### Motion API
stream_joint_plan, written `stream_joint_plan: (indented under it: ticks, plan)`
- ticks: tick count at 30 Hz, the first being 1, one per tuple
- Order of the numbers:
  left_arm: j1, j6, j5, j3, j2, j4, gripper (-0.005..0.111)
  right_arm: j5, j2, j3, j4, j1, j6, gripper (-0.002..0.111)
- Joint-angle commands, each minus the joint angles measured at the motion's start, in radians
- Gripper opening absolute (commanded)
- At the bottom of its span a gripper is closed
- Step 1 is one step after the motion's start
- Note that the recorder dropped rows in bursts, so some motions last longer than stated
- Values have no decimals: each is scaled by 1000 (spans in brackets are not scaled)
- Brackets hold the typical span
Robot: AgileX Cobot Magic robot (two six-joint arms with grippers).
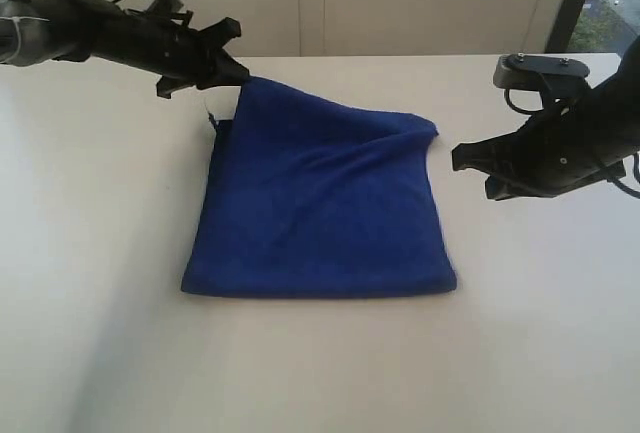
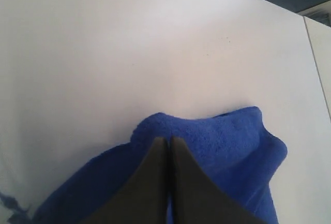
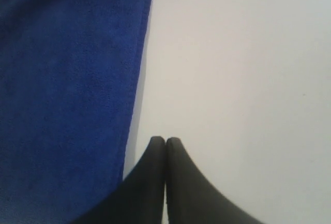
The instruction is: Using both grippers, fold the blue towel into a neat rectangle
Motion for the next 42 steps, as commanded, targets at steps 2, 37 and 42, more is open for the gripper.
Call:
stream_joint_plan:
  ticks: [2, 37, 42]
  plan:
    - [18, 6, 45, -3, -17, 25, 0, -9, -1, -8, 3, -6, -5, 0]
    - [15, 8, 29, -3, 8, 338, 0, -109, 43, -77, 49, -9, -2, 0]
    - [15, 4, 61, -3, 34, 338, 0, -11, 211, -300, 86, -20, -2, 0]
